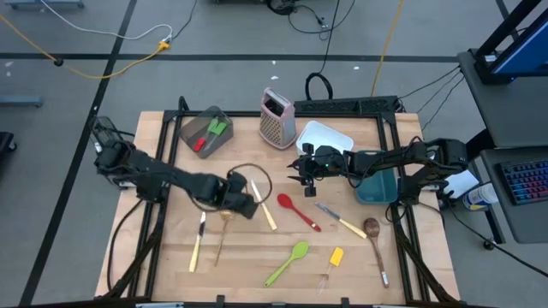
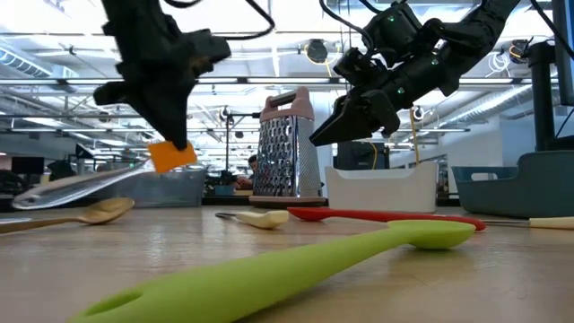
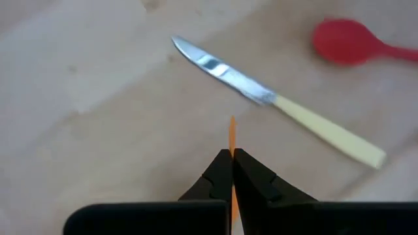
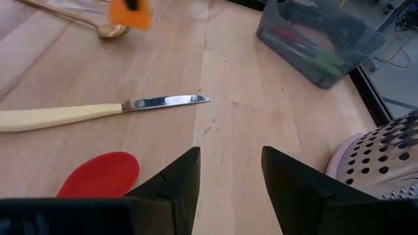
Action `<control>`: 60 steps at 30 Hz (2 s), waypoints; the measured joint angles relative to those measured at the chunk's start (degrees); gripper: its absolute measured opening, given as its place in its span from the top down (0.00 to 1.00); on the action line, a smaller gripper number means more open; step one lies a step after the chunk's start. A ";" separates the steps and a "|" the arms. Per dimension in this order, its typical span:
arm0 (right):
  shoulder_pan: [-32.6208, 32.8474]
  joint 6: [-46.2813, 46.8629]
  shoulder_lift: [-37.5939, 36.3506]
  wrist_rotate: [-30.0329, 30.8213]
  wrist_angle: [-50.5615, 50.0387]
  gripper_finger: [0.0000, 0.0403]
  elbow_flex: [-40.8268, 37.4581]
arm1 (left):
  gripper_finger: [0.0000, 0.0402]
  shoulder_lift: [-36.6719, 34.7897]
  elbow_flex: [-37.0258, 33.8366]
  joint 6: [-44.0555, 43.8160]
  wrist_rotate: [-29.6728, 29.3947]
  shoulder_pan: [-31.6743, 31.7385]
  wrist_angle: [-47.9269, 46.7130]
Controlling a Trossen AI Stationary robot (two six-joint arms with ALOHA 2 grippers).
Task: Pick & Place Kitchen Items
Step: Put the orange spatula into the black bin
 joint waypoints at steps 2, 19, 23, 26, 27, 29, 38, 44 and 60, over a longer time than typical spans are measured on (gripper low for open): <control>0.00 0.00 0.00 -0.01 -0.02 0.61 0.00 | 0.99 -0.94 0.00 3.94 -0.01 2.18 -0.87; 0.00 0.02 0.00 0.00 0.09 0.61 0.00 | 0.99 -10.28 0.09 24.50 -17.86 21.50 -9.74; 0.00 0.03 0.00 0.00 0.47 0.61 0.00 | 0.99 -10.08 0.09 33.58 -21.82 27.57 -7.06; 0.00 0.04 0.00 0.02 0.46 0.61 0.00 | 0.99 -9.93 0.11 39.80 -21.87 32.37 -2.53; 0.00 0.04 0.00 0.00 0.56 0.61 -0.07 | 0.99 -9.75 0.11 41.66 -21.60 33.78 -1.11; -0.02 0.04 0.00 0.02 1.55 0.61 -0.66 | 0.99 -9.68 0.09 45.79 -21.36 36.53 1.54; -0.01 0.57 0.00 0.00 4.99 0.61 -3.54 | 0.99 -9.75 0.11 59.71 -21.32 47.22 7.75; 0.00 5.50 0.00 0.00 7.98 0.61 -5.16 | 0.99 -9.74 0.11 60.08 -17.55 51.67 7.55; 2.50 16.14 0.00 0.02 7.18 0.61 -5.75 | 0.98 -1.40 -5.51 58.14 -11.24 53.08 7.42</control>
